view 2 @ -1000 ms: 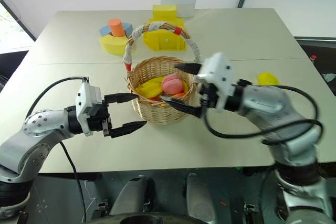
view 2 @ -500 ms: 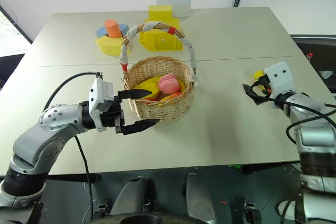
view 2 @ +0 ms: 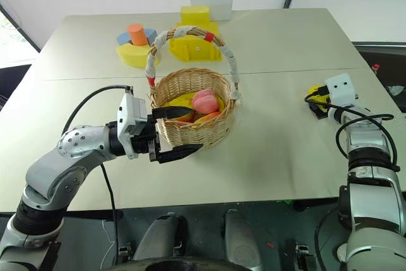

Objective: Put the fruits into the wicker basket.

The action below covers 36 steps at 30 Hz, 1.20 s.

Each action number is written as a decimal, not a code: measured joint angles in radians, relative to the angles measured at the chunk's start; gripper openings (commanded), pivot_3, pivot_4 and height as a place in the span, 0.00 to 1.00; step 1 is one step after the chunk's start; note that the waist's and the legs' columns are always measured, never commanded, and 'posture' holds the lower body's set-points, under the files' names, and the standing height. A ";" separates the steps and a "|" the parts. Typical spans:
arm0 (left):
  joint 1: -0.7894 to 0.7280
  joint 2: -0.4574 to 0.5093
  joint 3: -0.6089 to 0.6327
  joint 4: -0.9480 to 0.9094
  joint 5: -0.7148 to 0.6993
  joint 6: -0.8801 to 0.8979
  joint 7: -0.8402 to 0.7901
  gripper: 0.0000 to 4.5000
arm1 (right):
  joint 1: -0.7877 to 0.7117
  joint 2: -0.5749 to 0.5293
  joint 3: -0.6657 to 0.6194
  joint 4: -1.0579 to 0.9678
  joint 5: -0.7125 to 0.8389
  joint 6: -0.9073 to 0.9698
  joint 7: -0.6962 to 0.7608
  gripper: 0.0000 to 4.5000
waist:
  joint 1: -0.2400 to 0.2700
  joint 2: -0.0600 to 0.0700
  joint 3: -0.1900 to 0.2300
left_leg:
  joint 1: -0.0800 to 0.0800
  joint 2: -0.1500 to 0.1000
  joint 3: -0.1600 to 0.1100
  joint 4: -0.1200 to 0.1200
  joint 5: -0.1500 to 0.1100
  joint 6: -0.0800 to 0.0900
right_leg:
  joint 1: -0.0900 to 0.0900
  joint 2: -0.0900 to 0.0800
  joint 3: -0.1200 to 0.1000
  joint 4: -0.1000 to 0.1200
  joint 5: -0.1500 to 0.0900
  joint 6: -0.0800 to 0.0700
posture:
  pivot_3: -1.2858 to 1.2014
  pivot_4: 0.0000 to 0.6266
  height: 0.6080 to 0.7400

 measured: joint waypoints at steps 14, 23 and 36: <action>0.073 0.084 0.132 0.032 -0.005 -0.009 -0.010 1.00 | 0.503 -0.131 -0.064 -1.013 0.241 0.117 0.330 0.40 | 0.004 0.005 0.001 | -0.001 0.002 -0.004 -0.001 0.000 0.000 | 0.000 0.000 -0.001 0.000 0.000 0.000 | 0.52 0.24 1.00; 0.101 0.139 0.201 0.101 -0.003 -0.035 -0.066 1.00 | 0.320 -0.008 0.117 -1.518 0.516 0.454 0.308 0.40 | -0.001 0.002 0.001 | 0.004 0.002 -0.003 0.000 0.000 0.000 | 0.002 0.001 -0.001 0.000 -0.002 -0.003 | 0.52 0.24 1.00; 0.133 0.117 0.198 0.046 -0.006 -0.033 -0.008 1.00 | 0.056 0.219 0.374 -1.281 0.266 0.531 0.165 0.99 | 0.006 0.002 0.001 | -0.006 -0.001 -0.003 0.000 0.000 0.000 | -0.006 -0.004 -0.002 0.000 0.000 0.000 | 0.52 0.24 1.00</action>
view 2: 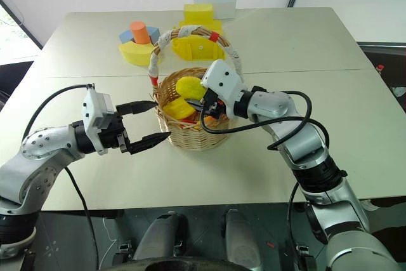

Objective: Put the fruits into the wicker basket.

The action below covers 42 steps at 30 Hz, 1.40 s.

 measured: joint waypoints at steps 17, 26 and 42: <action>-0.043 -0.023 -0.043 0.009 -0.002 0.001 -0.015 1.00 | 0.290 -0.036 -0.388 -0.204 0.348 0.128 -0.020 0.99 | -0.007 0.000 0.000 | 0.007 0.001 0.001 0.000 0.000 0.000 | 0.006 0.005 0.001 0.001 0.000 0.000 | 0.52 0.24 1.00; -0.054 -0.038 -0.050 0.012 -0.001 0.002 -0.013 1.00 | 0.219 0.064 -0.287 0.011 0.198 -0.008 -0.084 0.99 | -0.002 0.000 0.000 | 0.004 0.002 0.000 0.000 0.000 0.000 | 0.003 0.003 0.001 0.001 0.000 0.000 | 0.52 0.24 1.00; -0.049 -0.044 -0.061 0.004 -0.001 0.001 -0.022 1.00 | 0.379 -0.146 -0.438 -0.131 0.302 0.064 0.014 0.99 | -0.006 0.000 0.000 | 0.006 0.001 0.001 0.000 0.000 0.000 | 0.005 0.005 0.001 0.000 0.000 0.000 | 0.52 0.24 1.00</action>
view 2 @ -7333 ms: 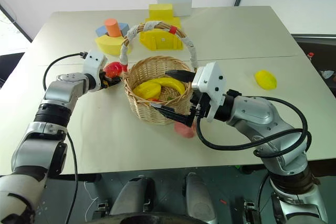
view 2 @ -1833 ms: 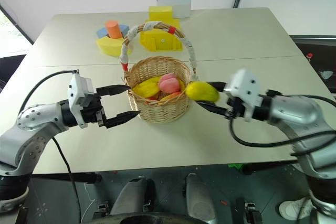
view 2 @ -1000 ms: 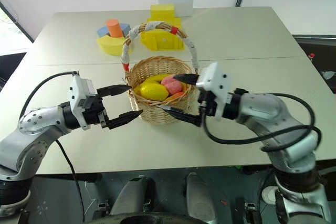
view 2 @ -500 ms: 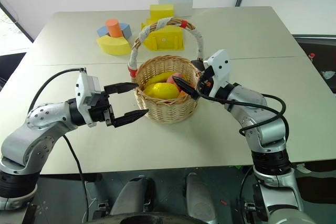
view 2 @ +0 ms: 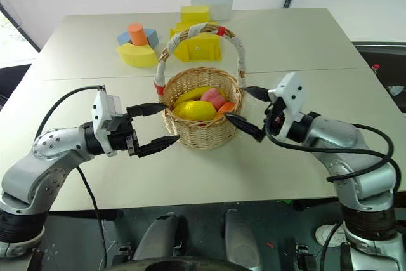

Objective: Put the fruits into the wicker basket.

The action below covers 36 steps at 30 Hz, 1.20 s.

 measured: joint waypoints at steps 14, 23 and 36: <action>-0.022 -0.037 -0.023 -0.008 0.000 0.000 0.024 1.00 | -0.205 0.229 0.096 0.340 -0.155 -0.129 -0.117 0.82 | 0.007 0.000 0.000 | -0.003 0.000 0.000 0.000 0.000 0.000 | -0.002 -0.003 0.000 0.000 0.000 0.000 | 0.52 0.24 1.00; -0.008 -0.073 -0.027 -0.037 -0.001 0.003 0.067 1.00 | -0.180 0.232 0.056 0.325 -0.138 -0.142 -0.106 0.03 | 0.005 0.000 0.000 | -0.002 0.000 -0.001 0.000 0.000 0.000 | -0.002 -0.002 0.000 0.001 0.000 0.000 | 0.52 0.24 1.00; -0.076 -0.152 -0.110 0.030 0.025 -0.003 0.082 1.00 | -0.097 0.126 -0.246 0.327 -0.205 -0.160 -0.354 0.03 | 0.012 0.000 0.000 | -0.003 -0.003 0.000 0.000 0.000 0.000 | -0.001 -0.003 0.000 0.000 0.000 0.000 | 0.52 0.24 1.00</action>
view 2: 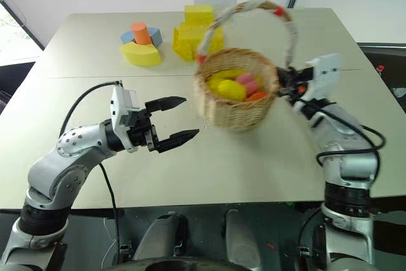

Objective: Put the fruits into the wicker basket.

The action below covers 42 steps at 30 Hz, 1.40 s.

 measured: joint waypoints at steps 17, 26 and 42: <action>-0.024 -0.041 -0.026 0.064 0.079 -0.047 0.007 1.00 | -0.071 -0.090 -0.106 0.348 -0.100 -0.154 -0.114 0.99 | -0.029 0.003 0.000 | 0.002 0.002 0.002 -0.001 0.000 0.000 | 0.000 0.003 0.002 0.002 0.000 0.000 | 0.52 0.24 1.00; 0.037 -0.022 0.067 0.188 0.137 -0.100 0.052 1.00 | 0.250 -0.152 -0.121 -0.050 -0.015 -0.095 0.093 0.99 | -0.008 0.003 0.000 | 0.002 0.003 0.001 -0.001 0.000 0.000 | 0.001 0.003 0.002 0.000 0.000 0.000 | 0.52 0.24 1.00; 0.302 -0.001 0.256 0.253 0.229 -0.198 0.191 1.00 | 0.229 -0.072 0.301 -0.139 0.025 -0.173 0.421 0.99 | -0.002 0.002 0.000 | 0.002 0.003 0.000 0.000 0.000 0.001 | 0.002 0.000 0.000 0.000 0.000 0.000 | 0.52 0.24 1.00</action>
